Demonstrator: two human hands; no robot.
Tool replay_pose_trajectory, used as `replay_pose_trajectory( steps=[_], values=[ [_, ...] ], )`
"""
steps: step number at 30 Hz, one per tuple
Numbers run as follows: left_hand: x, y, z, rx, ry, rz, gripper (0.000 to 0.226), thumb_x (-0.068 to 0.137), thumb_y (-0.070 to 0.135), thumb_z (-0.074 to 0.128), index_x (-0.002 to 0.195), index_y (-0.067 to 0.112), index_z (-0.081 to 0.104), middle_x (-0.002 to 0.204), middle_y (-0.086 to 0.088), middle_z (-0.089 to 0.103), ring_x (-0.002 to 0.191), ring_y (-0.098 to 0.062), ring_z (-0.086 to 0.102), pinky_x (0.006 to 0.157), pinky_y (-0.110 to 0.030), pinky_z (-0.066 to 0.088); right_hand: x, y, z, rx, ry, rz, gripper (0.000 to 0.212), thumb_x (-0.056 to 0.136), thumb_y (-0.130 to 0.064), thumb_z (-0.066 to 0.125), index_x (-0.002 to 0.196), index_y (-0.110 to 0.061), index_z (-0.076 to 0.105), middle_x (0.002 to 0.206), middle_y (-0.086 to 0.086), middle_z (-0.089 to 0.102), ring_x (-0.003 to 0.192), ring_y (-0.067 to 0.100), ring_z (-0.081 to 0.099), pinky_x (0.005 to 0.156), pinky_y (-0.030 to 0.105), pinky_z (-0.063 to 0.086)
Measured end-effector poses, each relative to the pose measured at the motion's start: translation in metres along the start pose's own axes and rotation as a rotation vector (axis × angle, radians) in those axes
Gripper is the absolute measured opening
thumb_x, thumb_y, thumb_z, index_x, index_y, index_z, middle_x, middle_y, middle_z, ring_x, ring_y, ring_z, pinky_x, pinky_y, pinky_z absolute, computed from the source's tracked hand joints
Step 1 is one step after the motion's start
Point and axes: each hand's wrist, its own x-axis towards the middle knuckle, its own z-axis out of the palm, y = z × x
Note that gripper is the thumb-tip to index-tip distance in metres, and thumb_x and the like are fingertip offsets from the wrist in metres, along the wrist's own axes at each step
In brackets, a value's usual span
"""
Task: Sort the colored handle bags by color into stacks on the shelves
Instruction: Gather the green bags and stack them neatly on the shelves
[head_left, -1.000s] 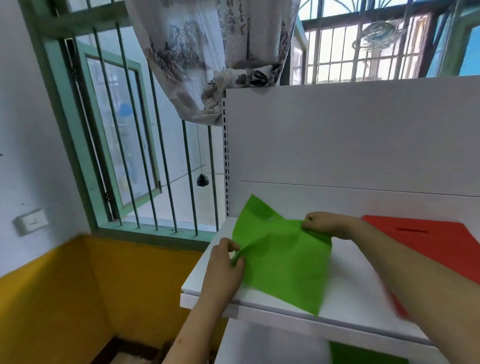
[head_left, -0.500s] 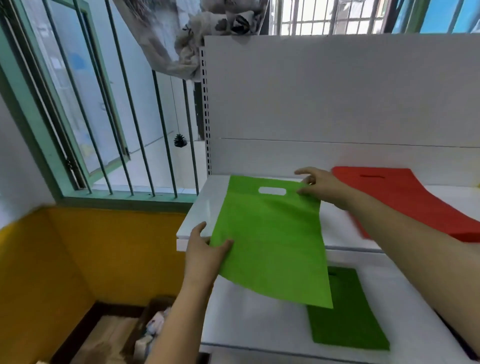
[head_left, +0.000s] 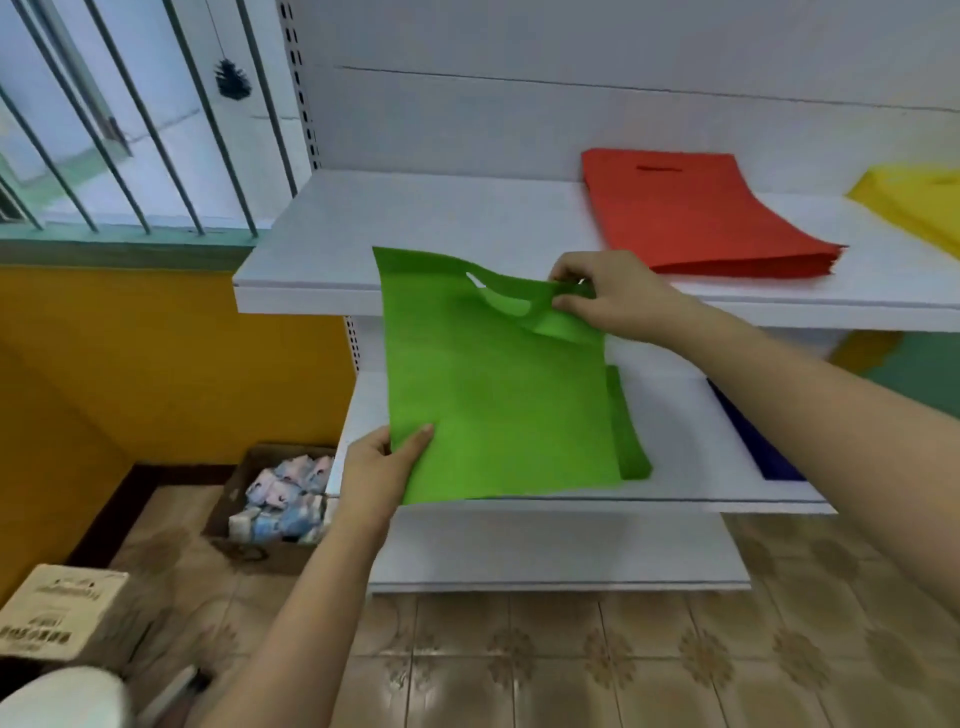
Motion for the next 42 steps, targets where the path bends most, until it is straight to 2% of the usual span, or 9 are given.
replay_pose_trajectory(
  steps=[12,17,19,22,25,29,32,37,42],
  values=[
    [-0.049,-0.098,0.129,0.375,-0.033,-0.078,0.012,0.094,0.019,0.064,0.098,0.009,0.069,0.095,-0.008,0.071,0.075,-0.010,0.065,0.068,-0.019,0.053,-0.131,0.174,0.011,-0.102,-0.124,0.251,0.031,0.093,-0.038,0.061,0.111,-0.013,0.060,0.110,0.010,0.064,0.092,0.025,0.057,0.071,0.031,0.040],
    [-0.053,-0.140,0.169,0.450,-0.124,-0.172,0.029,0.103,0.028,0.046,0.102,0.007,0.066,0.097,-0.019,0.069,0.086,-0.035,0.068,0.071,-0.054,0.059,-0.157,0.244,0.036,0.192,-0.123,0.546,0.020,0.091,-0.015,0.065,0.107,-0.004,0.060,0.098,0.014,0.063,0.067,0.018,0.056,0.061,0.032,0.055],
    [-0.046,-0.144,0.180,0.425,-0.105,-0.199,0.030,0.105,0.029,0.039,0.109,0.010,0.063,0.104,-0.016,0.067,0.086,-0.033,0.066,0.066,-0.047,0.061,-0.158,0.257,0.046,0.322,-0.119,0.648,0.017,0.091,-0.006,0.063,0.107,-0.004,0.059,0.087,0.011,0.061,0.061,0.015,0.059,0.052,0.023,0.056],
    [-0.023,-0.151,0.194,0.426,-0.114,-0.212,0.032,0.107,0.028,0.036,0.118,0.011,0.060,0.112,-0.011,0.064,0.089,-0.026,0.063,0.067,-0.038,0.060,-0.147,0.275,0.065,0.461,-0.102,0.733,0.010,0.090,-0.002,0.062,0.100,-0.001,0.061,0.073,0.009,0.060,0.059,0.016,0.060,0.061,0.029,0.060],
    [0.002,-0.166,0.207,0.344,-0.149,-0.333,0.024,0.106,0.030,0.037,0.112,0.017,0.057,0.097,-0.003,0.062,0.077,-0.019,0.060,0.043,-0.029,0.056,-0.129,0.293,0.087,0.541,-0.067,0.825,0.004,0.092,-0.003,0.060,0.089,-0.005,0.061,0.082,0.015,0.063,0.059,0.018,0.062,0.063,0.033,0.061],
    [0.040,-0.193,0.219,0.286,-0.134,-0.428,0.013,0.104,0.022,0.047,0.110,0.016,0.057,0.106,-0.011,0.063,0.075,-0.018,0.061,0.042,-0.026,0.055,-0.096,0.317,0.122,0.602,-0.081,0.946,0.009,0.096,-0.009,0.056,0.088,-0.014,0.055,0.097,0.017,0.061,0.053,0.023,0.068,0.054,0.031,0.060],
    [0.072,-0.211,0.230,0.220,-0.117,-0.476,0.012,0.102,0.013,0.050,0.111,0.013,0.057,0.108,-0.015,0.063,0.073,-0.019,0.062,0.046,-0.026,0.057,-0.069,0.337,0.149,0.557,-0.122,0.948,0.016,0.098,-0.009,0.052,0.082,-0.012,0.051,0.101,0.024,0.060,0.064,0.032,0.067,0.066,0.040,0.061],
    [0.121,-0.225,0.252,0.158,-0.073,-0.507,0.016,0.100,0.010,0.052,0.115,0.011,0.057,0.105,-0.014,0.059,0.077,-0.026,0.063,0.046,-0.030,0.058,-0.019,0.373,0.195,0.437,-0.128,0.928,0.005,0.091,0.000,0.059,0.096,0.001,0.058,0.112,0.026,0.060,0.077,0.033,0.064,0.043,0.028,0.055],
    [0.173,-0.235,0.274,0.142,-0.018,-0.452,0.014,0.102,0.010,0.048,0.110,0.013,0.058,0.111,-0.017,0.062,0.081,-0.028,0.064,0.043,-0.030,0.056,0.016,0.402,0.228,0.451,-0.116,0.835,0.068,0.080,-0.011,0.073,0.140,-0.006,0.041,0.129,0.011,0.053,0.113,0.023,0.058,0.083,0.031,0.056]
  ],
)
